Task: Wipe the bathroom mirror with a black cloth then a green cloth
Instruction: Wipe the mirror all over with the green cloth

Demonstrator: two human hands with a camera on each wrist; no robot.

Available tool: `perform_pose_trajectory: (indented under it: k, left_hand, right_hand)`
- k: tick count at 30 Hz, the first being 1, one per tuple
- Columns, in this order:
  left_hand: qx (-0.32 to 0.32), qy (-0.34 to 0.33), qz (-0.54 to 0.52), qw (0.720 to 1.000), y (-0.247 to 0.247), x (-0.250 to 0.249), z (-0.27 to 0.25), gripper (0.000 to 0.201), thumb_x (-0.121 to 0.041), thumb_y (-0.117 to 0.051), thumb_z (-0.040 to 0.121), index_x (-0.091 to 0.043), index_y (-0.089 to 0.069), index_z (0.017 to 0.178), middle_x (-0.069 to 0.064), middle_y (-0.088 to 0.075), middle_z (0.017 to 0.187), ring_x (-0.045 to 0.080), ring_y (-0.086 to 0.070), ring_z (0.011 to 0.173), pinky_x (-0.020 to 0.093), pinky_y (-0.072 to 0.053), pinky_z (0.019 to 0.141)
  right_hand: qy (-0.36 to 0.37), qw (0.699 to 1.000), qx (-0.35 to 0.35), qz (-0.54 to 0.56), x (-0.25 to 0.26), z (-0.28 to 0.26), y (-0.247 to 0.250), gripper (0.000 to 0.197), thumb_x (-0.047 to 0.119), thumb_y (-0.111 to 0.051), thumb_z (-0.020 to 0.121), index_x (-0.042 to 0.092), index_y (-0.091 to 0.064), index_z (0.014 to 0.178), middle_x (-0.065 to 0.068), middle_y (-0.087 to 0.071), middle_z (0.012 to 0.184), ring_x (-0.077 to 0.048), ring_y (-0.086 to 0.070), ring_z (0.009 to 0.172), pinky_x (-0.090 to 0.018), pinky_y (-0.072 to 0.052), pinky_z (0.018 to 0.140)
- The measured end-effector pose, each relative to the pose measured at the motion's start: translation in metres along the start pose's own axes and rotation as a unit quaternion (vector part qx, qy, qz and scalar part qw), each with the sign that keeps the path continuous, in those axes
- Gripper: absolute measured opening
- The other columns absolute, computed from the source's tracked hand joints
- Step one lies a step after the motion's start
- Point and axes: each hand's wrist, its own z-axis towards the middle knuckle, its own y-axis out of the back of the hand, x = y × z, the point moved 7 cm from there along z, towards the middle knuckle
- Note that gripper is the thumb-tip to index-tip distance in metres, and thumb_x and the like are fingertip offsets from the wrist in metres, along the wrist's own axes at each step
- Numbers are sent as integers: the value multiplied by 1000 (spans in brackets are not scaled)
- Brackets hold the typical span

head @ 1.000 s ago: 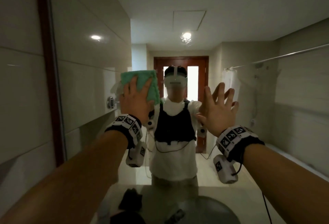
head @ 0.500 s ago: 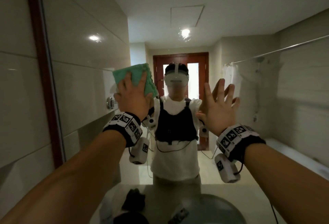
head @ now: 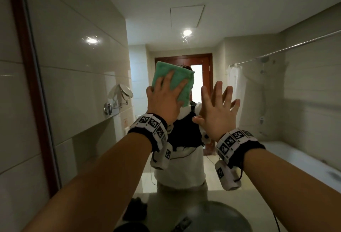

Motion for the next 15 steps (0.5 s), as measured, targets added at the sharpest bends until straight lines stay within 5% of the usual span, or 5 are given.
perform_pose_trajectory:
  k: [5, 11, 15]
  left_hand:
    - [15, 108, -55, 993, 6, 66, -20, 66, -40, -49, 97, -46, -16, 154, 4, -3, 164, 33, -12, 145, 56, -24, 114]
    - [16, 254, -60, 965, 11, 175, -59, 69, -40, -53, 96, -40, -17, 155, 9, -9, 162, 38, -19, 142, 57, -35, 110]
    - [42, 276, -68, 958, 8, 194, -71, 72, -39, -55, 96, -44, -12, 155, 5, -4, 163, 36, -15, 143, 55, -33, 111]
  right_hand:
    - [-1, 1000, 9, -1, 0, -1, 1, 110, 75, -50, 83, 34, 25, 152, -12, 33, 159, -44, 24, 146, -67, 0, 115]
    - [-17, 999, 22, -19, 6, -2, 8, 109, 72, -52, 84, 33, 22, 153, -13, 30, 160, -46, 20, 147, -68, -6, 115]
    - [-43, 998, 25, -28, 14, -4, 15, 110, 68, -60, 84, 31, 15, 155, -15, 22, 162, -47, 11, 148, -67, -12, 115]
